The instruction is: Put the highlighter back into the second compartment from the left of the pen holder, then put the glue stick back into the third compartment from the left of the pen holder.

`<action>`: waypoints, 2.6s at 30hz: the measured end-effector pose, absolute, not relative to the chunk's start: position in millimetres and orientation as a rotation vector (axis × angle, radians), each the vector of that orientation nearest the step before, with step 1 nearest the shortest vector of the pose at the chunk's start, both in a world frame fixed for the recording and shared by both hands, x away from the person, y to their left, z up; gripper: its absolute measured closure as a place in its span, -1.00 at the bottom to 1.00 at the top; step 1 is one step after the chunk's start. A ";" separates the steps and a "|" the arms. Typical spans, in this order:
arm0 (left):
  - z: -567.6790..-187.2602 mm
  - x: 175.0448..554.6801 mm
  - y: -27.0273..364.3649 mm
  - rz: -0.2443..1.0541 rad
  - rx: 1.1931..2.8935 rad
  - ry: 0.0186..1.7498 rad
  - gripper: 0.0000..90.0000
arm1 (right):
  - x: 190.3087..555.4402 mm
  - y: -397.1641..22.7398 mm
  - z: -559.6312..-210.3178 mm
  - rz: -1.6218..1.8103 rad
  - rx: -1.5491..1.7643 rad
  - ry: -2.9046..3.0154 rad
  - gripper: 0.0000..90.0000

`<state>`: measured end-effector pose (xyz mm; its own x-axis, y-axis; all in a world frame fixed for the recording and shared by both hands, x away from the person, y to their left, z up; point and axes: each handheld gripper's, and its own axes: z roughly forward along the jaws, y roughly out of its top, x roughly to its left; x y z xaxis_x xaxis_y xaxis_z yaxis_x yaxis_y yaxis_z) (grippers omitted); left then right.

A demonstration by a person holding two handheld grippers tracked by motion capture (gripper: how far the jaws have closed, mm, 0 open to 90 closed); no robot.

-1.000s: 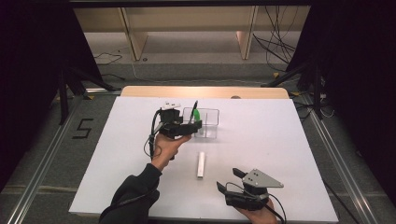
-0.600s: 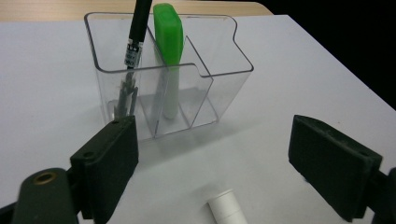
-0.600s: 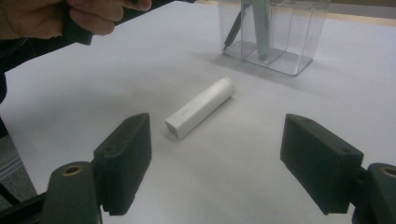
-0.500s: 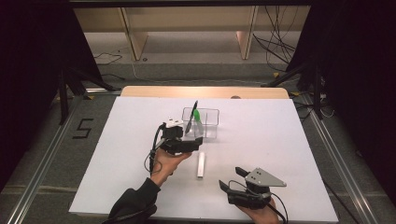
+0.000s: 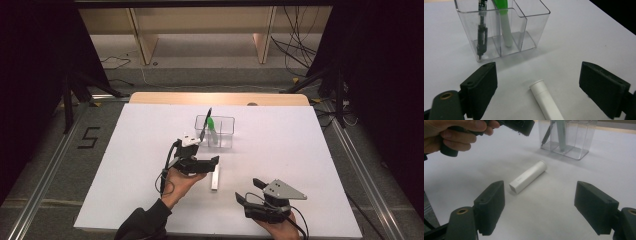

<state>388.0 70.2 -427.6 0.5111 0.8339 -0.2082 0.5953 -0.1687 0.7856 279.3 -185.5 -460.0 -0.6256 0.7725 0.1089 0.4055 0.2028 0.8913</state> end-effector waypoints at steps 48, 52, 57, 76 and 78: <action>-475.5 357.5 41.3 0.367 2.028 1.194 -0.56 | 281.7 -187.9 -464.3 1.374 1.120 2.117 -0.46; -480.2 355.8 38.6 0.344 2.036 1.205 -0.48 | 282.0 -188.8 -463.9 1.374 1.123 2.113 -0.46; -486.5 353.3 38.2 0.349 2.041 1.210 -0.34 | 280.7 -186.7 -463.3 1.372 1.117 2.122 -0.46; -492.7 346.6 30.9 0.451 2.081 1.181 0.00 | 279.1 -186.0 -463.2 1.368 1.115 2.121 -0.45; -492.9 345.9 30.6 0.456 2.079 1.181 0.03 | 279.0 -186.5 -463.1 1.367 1.114 2.120 -0.45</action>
<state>345.9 30.6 -492.9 0.5236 0.8513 -0.0335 0.6075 -0.3455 0.7152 279.0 -186.5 -463.1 -0.6126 0.7844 0.0976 0.4124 0.2118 0.8860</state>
